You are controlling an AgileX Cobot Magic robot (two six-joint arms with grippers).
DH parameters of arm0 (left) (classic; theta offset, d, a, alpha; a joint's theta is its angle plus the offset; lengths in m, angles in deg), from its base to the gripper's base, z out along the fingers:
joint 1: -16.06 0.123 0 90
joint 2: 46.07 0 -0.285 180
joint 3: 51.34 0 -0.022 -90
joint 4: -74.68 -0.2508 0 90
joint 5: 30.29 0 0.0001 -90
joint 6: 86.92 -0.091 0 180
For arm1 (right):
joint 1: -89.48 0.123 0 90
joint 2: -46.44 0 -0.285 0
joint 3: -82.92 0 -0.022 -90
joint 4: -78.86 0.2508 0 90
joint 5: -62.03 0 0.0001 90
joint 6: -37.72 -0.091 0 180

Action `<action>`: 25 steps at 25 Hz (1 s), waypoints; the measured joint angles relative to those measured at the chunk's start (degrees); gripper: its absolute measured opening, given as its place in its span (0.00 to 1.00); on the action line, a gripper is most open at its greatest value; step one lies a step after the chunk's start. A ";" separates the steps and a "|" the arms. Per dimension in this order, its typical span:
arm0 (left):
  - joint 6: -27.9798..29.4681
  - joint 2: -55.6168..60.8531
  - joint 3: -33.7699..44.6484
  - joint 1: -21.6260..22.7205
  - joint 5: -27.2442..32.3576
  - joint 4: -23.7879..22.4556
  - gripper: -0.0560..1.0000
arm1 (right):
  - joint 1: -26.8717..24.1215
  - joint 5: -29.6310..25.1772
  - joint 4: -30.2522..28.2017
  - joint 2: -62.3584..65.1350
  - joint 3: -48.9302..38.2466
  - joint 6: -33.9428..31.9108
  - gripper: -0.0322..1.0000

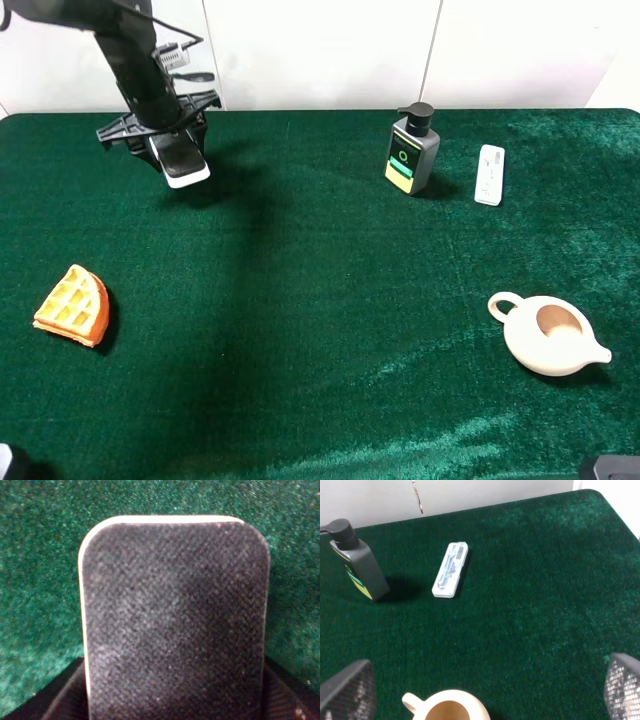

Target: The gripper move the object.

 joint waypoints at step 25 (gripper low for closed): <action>-12.44 9.86 -3.32 -7.79 13.09 7.27 0.66 | 0.00 0.02 0.61 0.00 0.00 0.00 0.70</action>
